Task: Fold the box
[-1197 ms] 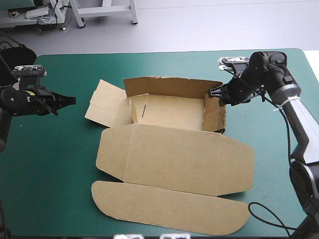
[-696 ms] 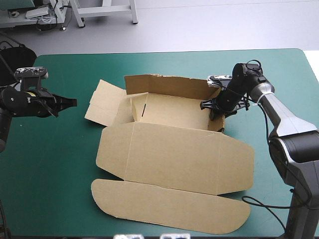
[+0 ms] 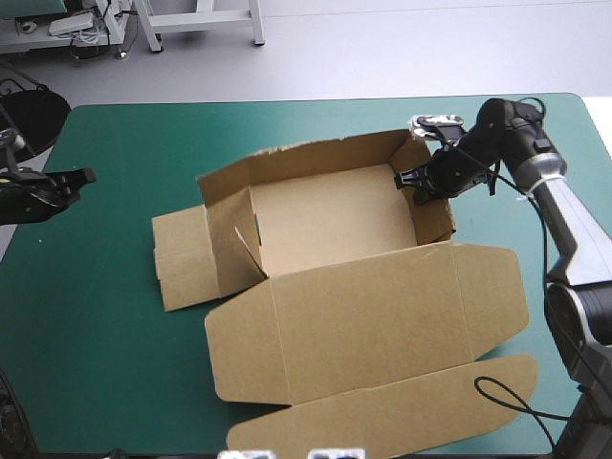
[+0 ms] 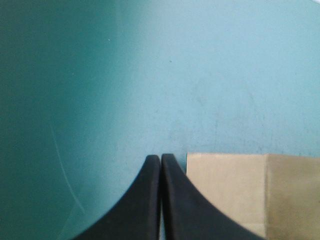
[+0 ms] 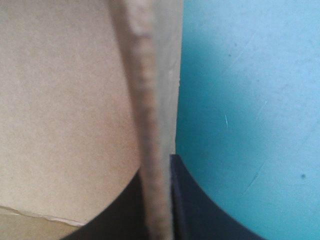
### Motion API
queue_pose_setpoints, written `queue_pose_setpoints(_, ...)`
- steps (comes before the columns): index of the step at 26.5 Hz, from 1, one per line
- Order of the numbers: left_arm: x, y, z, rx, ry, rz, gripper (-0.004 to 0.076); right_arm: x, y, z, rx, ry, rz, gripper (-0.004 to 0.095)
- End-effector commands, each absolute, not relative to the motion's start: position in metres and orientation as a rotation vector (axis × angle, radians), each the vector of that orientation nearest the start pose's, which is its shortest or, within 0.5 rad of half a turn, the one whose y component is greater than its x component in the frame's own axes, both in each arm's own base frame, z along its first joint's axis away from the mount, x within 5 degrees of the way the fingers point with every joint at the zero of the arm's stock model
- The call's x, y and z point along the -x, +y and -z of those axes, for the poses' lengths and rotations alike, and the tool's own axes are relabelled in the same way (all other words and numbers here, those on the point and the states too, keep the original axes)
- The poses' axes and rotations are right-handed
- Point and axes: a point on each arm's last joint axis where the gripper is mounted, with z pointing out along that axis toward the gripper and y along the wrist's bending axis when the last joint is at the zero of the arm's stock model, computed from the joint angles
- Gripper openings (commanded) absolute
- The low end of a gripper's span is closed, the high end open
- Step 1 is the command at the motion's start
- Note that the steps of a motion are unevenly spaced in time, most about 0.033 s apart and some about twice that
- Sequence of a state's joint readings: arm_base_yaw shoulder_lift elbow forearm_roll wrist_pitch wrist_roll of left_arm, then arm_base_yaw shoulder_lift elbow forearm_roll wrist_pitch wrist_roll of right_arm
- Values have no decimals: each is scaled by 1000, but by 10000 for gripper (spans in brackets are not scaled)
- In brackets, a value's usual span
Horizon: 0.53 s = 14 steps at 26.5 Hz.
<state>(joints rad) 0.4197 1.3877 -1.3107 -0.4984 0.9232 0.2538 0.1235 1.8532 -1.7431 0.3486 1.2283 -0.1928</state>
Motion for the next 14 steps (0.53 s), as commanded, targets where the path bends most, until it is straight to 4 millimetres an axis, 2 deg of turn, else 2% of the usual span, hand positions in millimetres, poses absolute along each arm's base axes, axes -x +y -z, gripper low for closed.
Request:
queue_pose_setpoints(1,-274,102,-390,406,2193,403,-9,-363,67,-380,318,2569,-618,-18)
queue_pose_setpoints(5,-274,118,-380,419,2196,540,-9,-345,47,-415,250,2423,-753,-18)
queue_pose_setpoints(7,-278,116,-376,361,2196,635,-9,-333,40,-434,230,2331,-826,-18)
queue_pose_setpoints(10,-285,110,-371,279,2175,824,-9,-323,36,-450,215,2259,-885,-18)
queue_pose_setpoints(14,-293,103,-373,231,2072,1061,-9,-316,35,-458,213,2225,-903,-18)
